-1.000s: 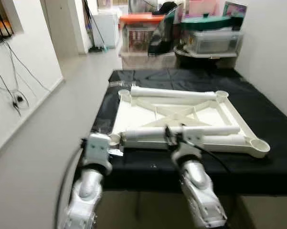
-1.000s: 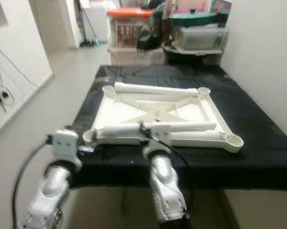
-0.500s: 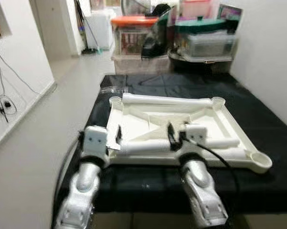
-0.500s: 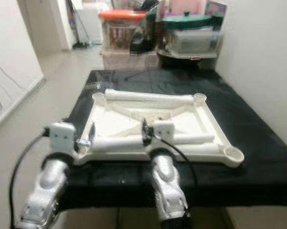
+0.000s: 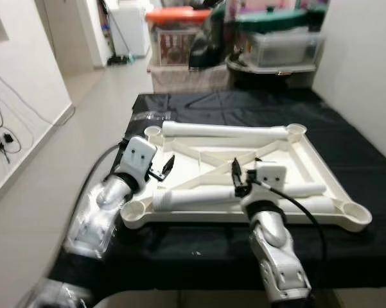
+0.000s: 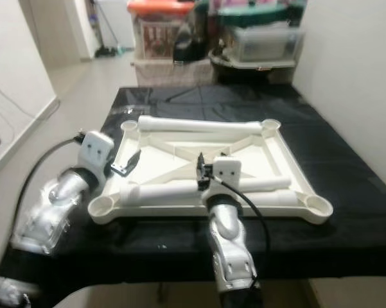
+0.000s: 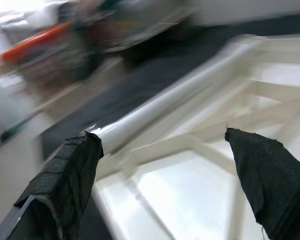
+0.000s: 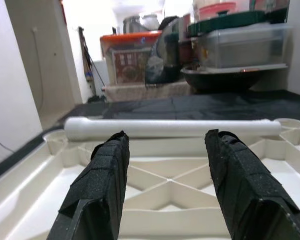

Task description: Building children table

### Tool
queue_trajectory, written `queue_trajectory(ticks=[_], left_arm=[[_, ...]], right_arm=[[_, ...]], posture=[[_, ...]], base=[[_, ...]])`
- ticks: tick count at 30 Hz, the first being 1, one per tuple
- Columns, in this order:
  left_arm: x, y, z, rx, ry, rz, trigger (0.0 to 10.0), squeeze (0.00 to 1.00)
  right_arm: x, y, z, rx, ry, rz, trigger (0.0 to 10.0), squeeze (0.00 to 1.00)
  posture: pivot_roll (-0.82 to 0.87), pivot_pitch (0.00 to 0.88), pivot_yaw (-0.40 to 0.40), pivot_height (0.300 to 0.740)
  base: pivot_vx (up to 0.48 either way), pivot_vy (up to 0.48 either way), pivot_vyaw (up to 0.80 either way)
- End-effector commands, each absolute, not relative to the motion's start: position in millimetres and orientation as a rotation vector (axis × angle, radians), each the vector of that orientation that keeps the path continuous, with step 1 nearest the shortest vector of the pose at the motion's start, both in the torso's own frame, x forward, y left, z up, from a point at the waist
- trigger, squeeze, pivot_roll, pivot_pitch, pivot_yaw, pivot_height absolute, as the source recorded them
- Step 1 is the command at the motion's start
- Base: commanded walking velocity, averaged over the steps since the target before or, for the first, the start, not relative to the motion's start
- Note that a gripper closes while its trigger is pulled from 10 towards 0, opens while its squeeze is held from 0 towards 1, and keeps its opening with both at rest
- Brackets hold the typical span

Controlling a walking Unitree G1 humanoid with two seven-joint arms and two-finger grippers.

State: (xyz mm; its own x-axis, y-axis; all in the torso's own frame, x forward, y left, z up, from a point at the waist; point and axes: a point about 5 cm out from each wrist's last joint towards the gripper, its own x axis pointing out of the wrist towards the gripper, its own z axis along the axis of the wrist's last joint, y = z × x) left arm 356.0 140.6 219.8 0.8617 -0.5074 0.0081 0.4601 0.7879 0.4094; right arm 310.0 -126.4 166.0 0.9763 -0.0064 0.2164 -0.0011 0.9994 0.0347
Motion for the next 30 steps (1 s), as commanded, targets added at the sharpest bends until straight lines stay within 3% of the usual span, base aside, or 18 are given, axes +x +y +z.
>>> queue_trajectory(ticks=[1,8,9,17,30], left_arm=[[361.7,140.1,220.7,0.433,-0.077,-0.634,10.0,1.00],[373.5,141.7,222.8,0.470,0.116,-0.869,10.0,1.00],[373.3,143.8,217.2,0.498,0.187,-0.938,10.0,0.00],[372.3,162.6,205.9,0.593,0.420,-1.137,10.0,0.00],[377.4,171.8,199.5,0.692,0.523,-1.167,10.0,0.00]], right_arm=[[310.1,-130.3,170.5,0.041,-0.223,-0.030,10.0,0.00],[307.7,-131.6,168.9,0.030,-0.208,-0.045,10.0,0.00],[305.8,-131.5,168.2,0.034,-0.202,-0.048,10.0,0.00],[289.5,-130.5,163.8,0.048,-0.168,-0.063,10.0,0.00],[281.5,-127.4,165.0,0.061,-0.147,-0.055,10.0,0.00]], posture=[[0.10,0.000,0.039,0.740],[0.10,0.000,0.077,0.740],[0.10,0.000,0.093,0.740],[0.11,0.000,0.131,0.740],[0.12,0.041,0.145,0.740]], base=[[0.000,0.000,0.00],[0.000,0.000,0.00],[0.000,0.000,0.00],[0.000,0.000,0.00],[0.000,0.000,0.00]])
